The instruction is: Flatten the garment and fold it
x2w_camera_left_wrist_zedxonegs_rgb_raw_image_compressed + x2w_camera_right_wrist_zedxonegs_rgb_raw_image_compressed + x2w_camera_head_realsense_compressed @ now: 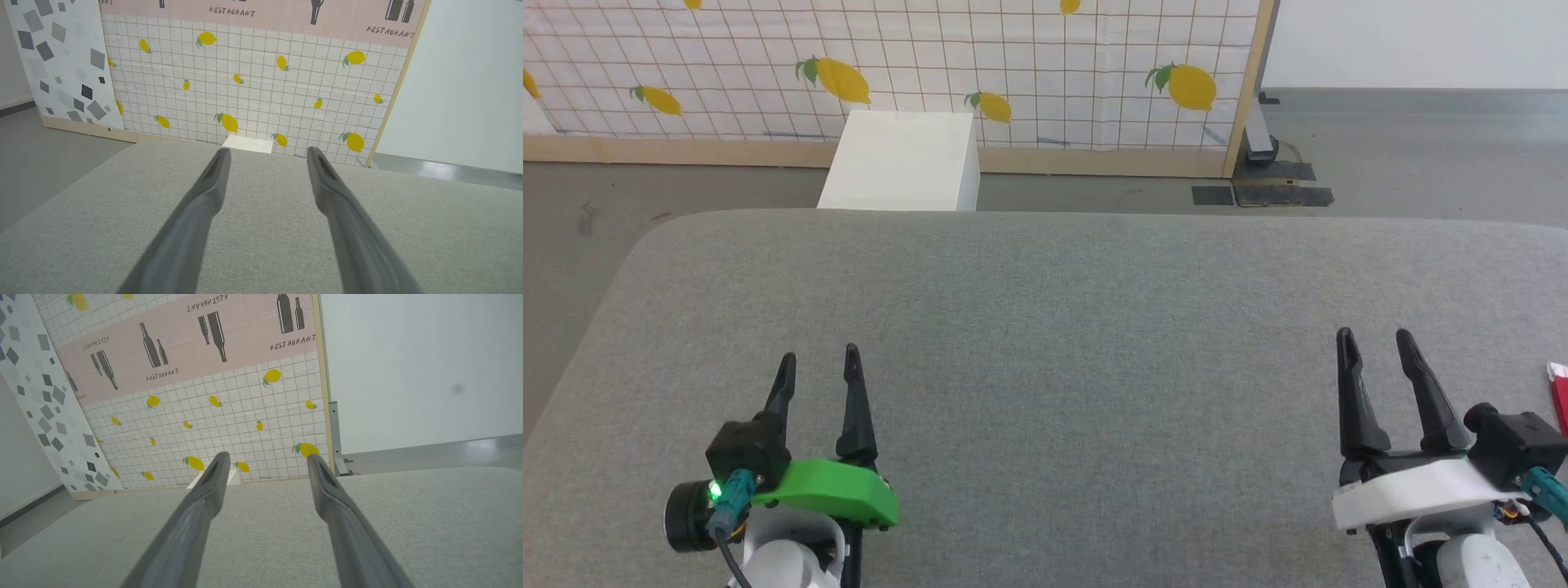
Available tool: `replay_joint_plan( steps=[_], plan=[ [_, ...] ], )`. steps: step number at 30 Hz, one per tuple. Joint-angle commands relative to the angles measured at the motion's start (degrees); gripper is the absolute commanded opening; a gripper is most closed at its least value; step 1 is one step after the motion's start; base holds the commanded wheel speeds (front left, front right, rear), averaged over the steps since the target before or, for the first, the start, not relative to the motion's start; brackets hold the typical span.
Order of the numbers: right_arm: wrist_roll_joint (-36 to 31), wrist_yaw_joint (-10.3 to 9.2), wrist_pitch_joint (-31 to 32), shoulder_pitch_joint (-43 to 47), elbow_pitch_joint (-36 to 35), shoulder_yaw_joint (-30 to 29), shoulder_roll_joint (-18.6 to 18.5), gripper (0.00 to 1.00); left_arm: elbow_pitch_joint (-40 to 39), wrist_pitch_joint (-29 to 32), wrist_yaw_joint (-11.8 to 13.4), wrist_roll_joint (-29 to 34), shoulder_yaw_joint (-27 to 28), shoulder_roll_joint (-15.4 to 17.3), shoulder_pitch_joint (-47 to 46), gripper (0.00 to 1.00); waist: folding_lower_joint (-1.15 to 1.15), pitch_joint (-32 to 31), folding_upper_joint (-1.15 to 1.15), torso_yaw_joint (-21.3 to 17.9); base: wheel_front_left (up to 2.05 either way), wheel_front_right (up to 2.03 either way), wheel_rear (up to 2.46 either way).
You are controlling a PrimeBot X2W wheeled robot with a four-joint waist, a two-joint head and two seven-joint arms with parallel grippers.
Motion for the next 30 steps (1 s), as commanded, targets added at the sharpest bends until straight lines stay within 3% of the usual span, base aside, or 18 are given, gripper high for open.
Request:
replay_joint_plan(
  steps=[1, 30],
  plan=[
    [-1.03, -0.08, -0.28, 0.92, 0.26, -0.15, -0.02, 1.0, 0.09, -0.25, 0.39, 0.12, -0.22, -0.22, 0.64, 1.0, 0.0, -0.03, 0.0, 0.02, 0.0, 0.0, 0.0],
    [-3.3, -0.08, -0.28, 2.65, 8.61, -0.4, -0.02, 1.0, 5.22, 0.78, 1.47, 0.56, -4.89, 0.13, 1.78, 1.0, 0.0, 0.15, 0.0, -0.56, 0.0, 0.0, 0.0]
  ],
)
